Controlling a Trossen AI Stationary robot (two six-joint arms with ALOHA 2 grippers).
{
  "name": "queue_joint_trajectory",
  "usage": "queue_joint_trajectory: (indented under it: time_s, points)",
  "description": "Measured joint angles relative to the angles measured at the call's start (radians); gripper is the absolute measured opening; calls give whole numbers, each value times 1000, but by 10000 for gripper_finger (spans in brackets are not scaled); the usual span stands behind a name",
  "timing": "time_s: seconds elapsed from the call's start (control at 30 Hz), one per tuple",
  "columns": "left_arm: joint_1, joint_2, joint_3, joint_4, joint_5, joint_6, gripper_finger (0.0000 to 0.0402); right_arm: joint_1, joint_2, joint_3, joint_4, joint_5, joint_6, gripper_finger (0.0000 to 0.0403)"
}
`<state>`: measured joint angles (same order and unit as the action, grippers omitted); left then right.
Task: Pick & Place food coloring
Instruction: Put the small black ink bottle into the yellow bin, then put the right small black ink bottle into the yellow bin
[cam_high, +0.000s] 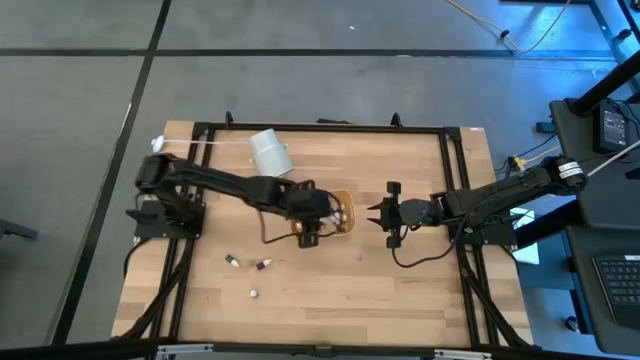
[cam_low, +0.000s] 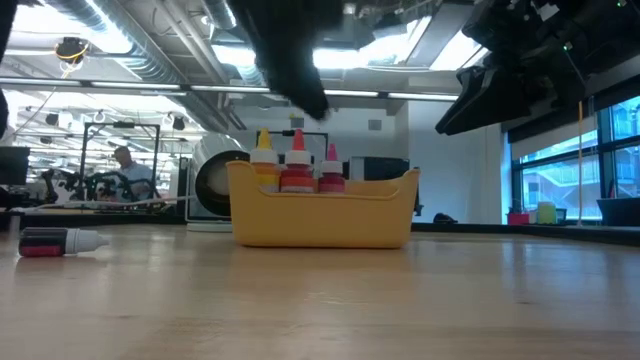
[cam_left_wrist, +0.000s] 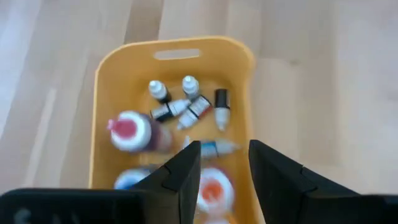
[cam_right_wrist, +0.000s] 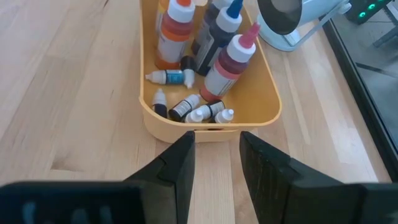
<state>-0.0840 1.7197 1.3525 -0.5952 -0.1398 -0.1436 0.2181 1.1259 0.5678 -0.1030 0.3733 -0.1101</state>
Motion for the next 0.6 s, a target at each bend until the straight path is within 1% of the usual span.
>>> queue_joint_trajectory:
  time_s: [0.17,0.23,0.3,0.4,0.6]
  points:
    - [-68,-123,-10,-124,-3,-135,132,0,0,0,-5,0,0,129]
    - [-106,-155,-36,-163,-24,-210,133,0,0,0,-6,0,1,129]
    - [-152,-181,-84,-167,-76,-282,134,0,0,0,-7,-1,1,129]
    - [-218,-203,-168,-168,-134,-388,133,0,0,0,-7,-1,1,129]
    - [-329,-196,-294,-158,-120,-533,130,0,0,0,2,-1,1,129]
